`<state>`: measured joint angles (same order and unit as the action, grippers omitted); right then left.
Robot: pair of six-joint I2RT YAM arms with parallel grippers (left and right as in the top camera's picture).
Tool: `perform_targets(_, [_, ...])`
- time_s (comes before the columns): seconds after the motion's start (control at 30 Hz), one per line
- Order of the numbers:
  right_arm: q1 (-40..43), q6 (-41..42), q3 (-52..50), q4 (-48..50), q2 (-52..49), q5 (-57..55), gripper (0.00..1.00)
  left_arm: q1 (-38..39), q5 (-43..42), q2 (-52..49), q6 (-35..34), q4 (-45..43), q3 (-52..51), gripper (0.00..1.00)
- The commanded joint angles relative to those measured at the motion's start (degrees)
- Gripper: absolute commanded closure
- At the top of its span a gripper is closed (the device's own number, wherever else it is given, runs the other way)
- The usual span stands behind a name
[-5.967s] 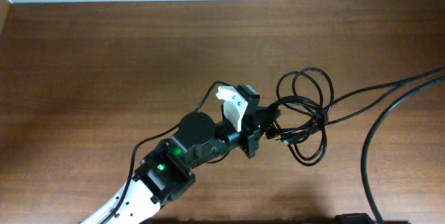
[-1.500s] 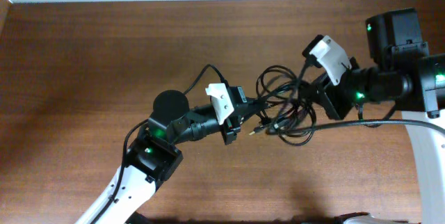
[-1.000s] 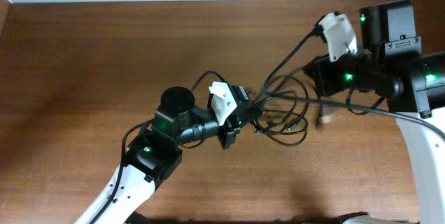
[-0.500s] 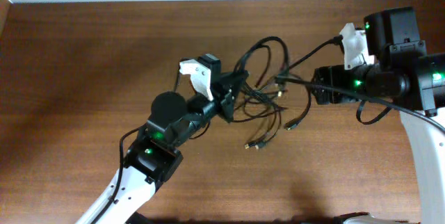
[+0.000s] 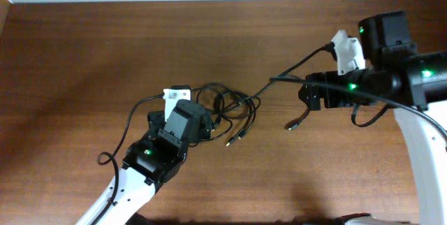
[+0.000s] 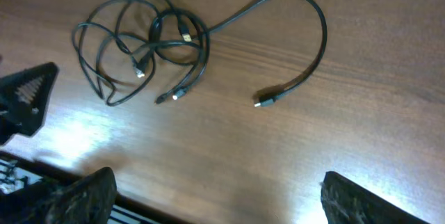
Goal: Untangle cables
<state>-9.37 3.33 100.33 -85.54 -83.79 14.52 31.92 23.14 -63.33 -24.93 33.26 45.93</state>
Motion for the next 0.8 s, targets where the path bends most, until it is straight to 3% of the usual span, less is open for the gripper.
perform_targets(0.0, [-0.02,-0.09,-5.73,2.47,-0.22,0.44,0.07,0.07,-4.15,0.44,0.09,1.38,-0.02,0.01])
perform_targets(0.3, [-0.07,-0.15,-28.04,28.15,-0.28,6.93,0.01,0.07,-4.15,0.44,0.11,1.57,-0.02,0.01])
perform_targets(0.57, [-4.24,-16.28,-38.88,48.06,-0.96,13.99,0.01,0.07,-4.15,0.44,0.11,1.55,-0.02,0.01])
perform_targets(0.7, [-8.96,-18.14,-39.32,54.86,-9.62,12.35,0.0,0.07,-4.13,0.44,0.11,1.55,-0.02,0.01])
perform_targets(0.77, [-8.96,-18.08,-39.32,57.64,-15.74,12.35,0.05,0.07,-4.13,0.44,0.11,1.57,-0.02,0.01])
